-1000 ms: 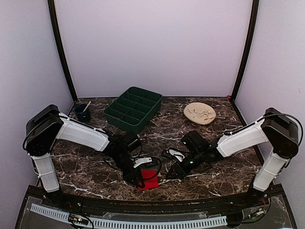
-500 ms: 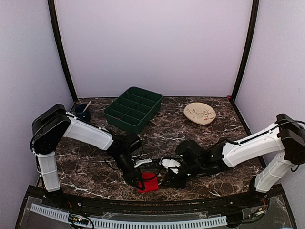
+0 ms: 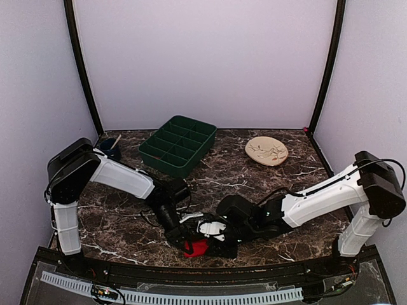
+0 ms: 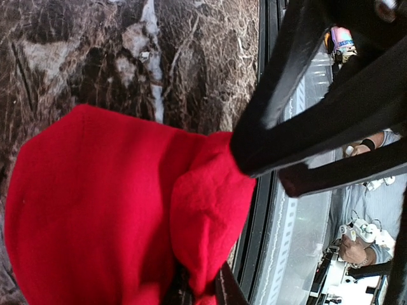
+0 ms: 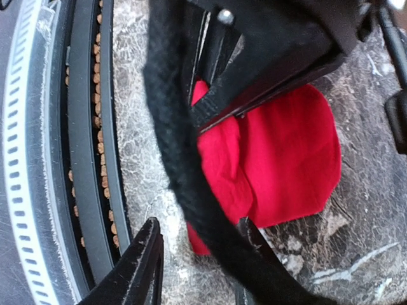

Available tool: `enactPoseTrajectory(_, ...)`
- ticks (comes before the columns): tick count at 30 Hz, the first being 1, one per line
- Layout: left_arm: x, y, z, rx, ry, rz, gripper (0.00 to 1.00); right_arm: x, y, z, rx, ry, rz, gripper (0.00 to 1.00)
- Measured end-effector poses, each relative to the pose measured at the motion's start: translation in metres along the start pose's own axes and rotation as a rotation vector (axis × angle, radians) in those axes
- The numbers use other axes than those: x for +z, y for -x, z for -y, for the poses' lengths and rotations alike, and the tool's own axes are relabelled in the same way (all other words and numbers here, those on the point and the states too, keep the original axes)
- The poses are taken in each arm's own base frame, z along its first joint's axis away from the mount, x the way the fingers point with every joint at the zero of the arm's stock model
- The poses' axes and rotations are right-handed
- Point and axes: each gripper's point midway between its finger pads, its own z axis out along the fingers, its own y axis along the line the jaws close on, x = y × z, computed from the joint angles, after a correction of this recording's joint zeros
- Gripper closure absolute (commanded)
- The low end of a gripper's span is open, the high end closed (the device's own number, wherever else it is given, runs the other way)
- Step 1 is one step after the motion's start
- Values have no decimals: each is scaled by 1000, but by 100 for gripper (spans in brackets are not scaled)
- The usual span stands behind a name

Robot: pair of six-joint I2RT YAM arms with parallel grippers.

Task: Roll the socks
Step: Roll the sock at the center of the board.

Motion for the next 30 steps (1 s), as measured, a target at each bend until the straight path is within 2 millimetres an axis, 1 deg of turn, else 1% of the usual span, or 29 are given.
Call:
enactPoseTrajectory(5, 1, -2, 1, -5, -17, -5, 90, 7, -6, 1, -30, -10, -34, 62)
enactPoseTrajectory(16, 2, -5, 3, -26, -55, -12, 90, 13, -7, 6, -68, -34, -53, 61)
enactPoseTrajectory(30, 3, -6, 4, -20, -71, -16, 90, 15, -8, 5, -95, -22, -60, 74)
